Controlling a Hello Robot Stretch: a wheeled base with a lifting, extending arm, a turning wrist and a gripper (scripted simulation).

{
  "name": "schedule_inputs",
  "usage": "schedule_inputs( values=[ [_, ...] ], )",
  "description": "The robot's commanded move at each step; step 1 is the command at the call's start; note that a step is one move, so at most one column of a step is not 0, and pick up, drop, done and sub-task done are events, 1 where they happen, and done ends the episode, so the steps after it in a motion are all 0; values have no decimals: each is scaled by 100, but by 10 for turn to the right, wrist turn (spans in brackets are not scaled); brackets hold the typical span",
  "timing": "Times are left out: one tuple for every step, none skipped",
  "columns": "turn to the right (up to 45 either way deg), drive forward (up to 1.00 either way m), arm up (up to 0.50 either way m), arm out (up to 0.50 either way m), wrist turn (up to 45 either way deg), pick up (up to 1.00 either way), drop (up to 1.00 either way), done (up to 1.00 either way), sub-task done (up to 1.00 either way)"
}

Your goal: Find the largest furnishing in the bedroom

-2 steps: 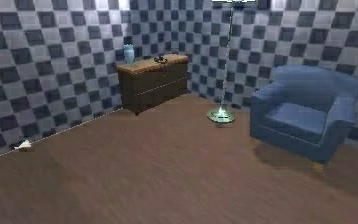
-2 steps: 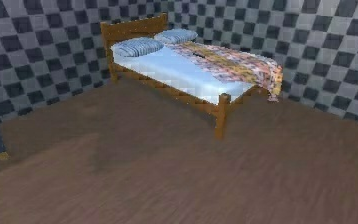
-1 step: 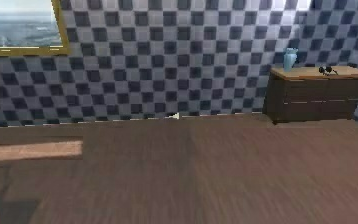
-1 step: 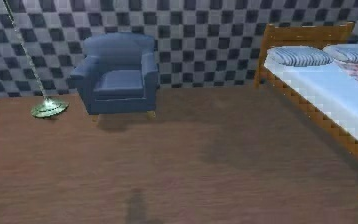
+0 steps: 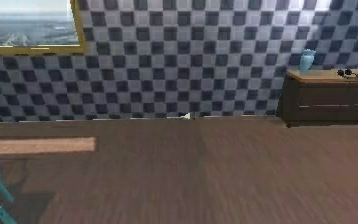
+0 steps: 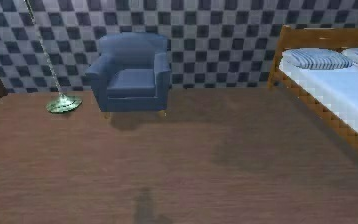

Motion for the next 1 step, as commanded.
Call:
schedule_inputs(
  values=[
    [0, 65, 0, 0, 0, 0, 0, 0, 0]
  ],
)
